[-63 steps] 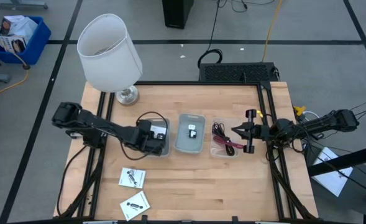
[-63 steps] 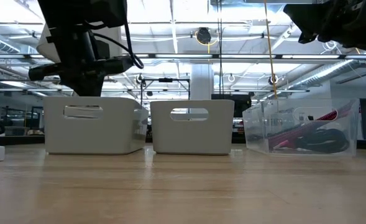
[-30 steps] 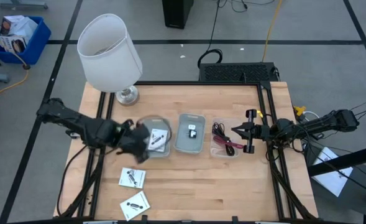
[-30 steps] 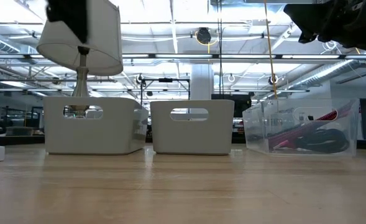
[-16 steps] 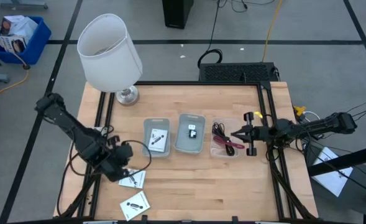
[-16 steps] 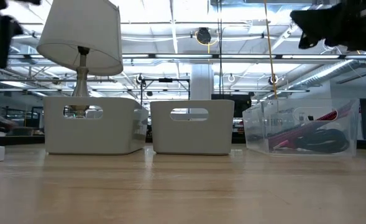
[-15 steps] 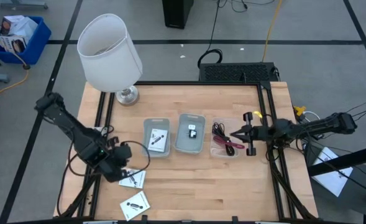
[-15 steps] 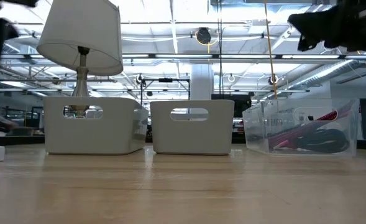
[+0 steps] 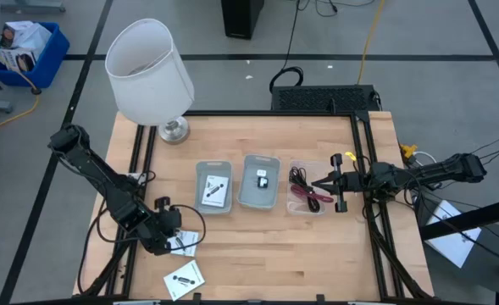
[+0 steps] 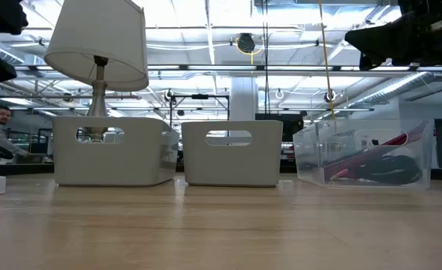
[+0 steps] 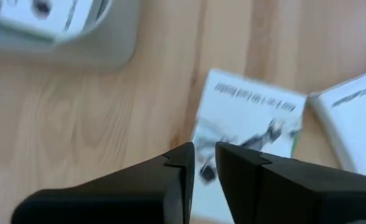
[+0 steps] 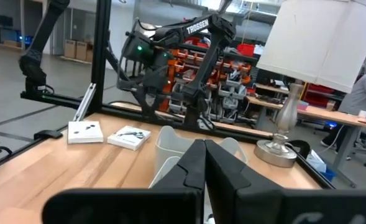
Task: Pick and place items into bin
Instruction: Put the top card reader box into the left gray bin
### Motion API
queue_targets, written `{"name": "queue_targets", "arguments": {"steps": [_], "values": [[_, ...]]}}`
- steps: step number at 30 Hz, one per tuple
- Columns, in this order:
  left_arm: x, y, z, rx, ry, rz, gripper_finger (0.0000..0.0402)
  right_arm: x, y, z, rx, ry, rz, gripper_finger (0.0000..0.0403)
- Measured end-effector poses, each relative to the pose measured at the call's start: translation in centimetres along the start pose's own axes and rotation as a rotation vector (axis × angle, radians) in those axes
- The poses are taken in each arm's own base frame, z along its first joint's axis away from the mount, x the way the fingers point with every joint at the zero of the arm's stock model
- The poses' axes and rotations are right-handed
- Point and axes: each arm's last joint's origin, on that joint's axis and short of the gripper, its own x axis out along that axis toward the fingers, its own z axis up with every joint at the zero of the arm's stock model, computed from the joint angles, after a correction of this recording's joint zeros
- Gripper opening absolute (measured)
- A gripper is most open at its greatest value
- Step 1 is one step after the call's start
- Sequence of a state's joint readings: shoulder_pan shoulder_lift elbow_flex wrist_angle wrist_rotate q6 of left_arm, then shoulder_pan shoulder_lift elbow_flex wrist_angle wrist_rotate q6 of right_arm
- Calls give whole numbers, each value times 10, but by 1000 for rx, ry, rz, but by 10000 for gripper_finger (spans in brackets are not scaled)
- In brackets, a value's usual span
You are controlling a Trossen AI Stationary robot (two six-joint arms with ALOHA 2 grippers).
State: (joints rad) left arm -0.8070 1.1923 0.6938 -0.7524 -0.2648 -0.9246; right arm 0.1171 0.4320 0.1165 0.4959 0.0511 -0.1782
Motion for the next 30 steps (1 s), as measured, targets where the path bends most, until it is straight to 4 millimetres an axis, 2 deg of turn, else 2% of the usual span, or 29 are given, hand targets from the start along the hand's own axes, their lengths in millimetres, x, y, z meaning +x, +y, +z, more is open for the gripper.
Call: {"name": "queue_targets", "arguments": {"steps": [3,8,14,23,30], "values": [[1,-4,3,43,-47,-35,97,0,0,0,-2,0,-4,0],[8,-2,3,35,-20,2,168,0,0,0,-10,0,-5,0],[25,-5,1,53,42,60,229,0,0,1,-17,-1,-5,0],[50,-6,-2,105,128,146,239,0,0,1,-17,-9,-7,0],[71,-15,-3,143,142,103,238,0,0,2,-21,-10,-7,0]]}}
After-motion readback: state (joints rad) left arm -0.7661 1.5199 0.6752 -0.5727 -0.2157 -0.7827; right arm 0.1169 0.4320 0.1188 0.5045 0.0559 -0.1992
